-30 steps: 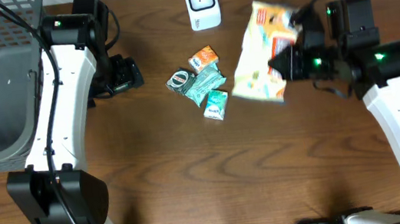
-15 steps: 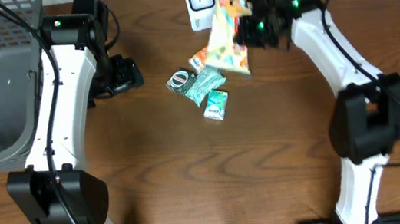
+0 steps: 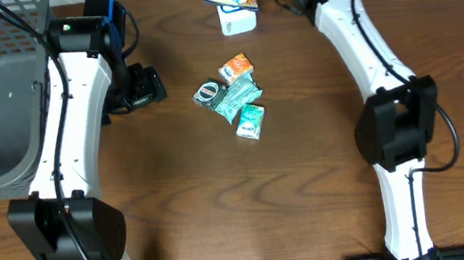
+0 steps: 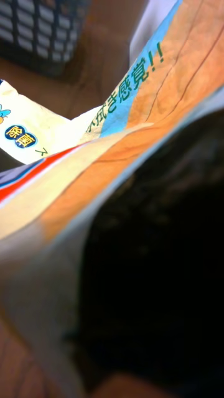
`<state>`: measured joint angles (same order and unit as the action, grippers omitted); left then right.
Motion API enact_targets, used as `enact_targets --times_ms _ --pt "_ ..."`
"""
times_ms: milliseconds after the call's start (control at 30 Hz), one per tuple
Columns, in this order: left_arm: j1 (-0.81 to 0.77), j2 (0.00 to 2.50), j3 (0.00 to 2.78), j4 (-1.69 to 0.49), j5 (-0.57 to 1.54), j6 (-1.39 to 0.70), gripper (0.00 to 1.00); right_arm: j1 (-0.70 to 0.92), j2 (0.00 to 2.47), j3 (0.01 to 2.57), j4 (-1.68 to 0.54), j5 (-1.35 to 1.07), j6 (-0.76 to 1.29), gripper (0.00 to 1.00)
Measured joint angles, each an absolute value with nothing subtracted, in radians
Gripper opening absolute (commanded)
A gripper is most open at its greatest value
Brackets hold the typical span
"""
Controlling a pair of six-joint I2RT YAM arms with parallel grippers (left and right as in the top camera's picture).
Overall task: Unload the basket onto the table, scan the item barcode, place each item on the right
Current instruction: 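Carry the snack bag right and drop it at the table's right edge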
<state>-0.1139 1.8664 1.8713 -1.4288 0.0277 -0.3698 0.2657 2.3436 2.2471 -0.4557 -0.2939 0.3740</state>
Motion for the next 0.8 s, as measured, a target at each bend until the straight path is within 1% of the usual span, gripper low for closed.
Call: enact_targets --times_ms 167,367,500,633,800 --pt "-0.114 1.866 1.871 -1.429 0.028 -0.37 0.98 0.276 2.391 2.247 -0.46 -0.221 0.376 0.01" --pt "-0.114 1.866 1.871 -1.429 0.028 -0.37 0.98 0.27 2.395 2.247 -0.495 -0.194 0.376 0.01" --pt "-0.114 1.866 1.871 -1.429 0.028 -0.37 0.98 0.229 2.392 2.247 -0.602 -0.192 0.376 0.01" --pt "-0.114 1.866 1.871 -1.429 0.028 -0.37 0.98 0.127 2.37 2.247 -0.756 -0.173 0.377 0.01" --pt "-0.114 1.866 1.871 -1.429 0.028 -0.37 0.98 -0.078 2.308 2.247 -0.951 -0.109 0.32 0.01"
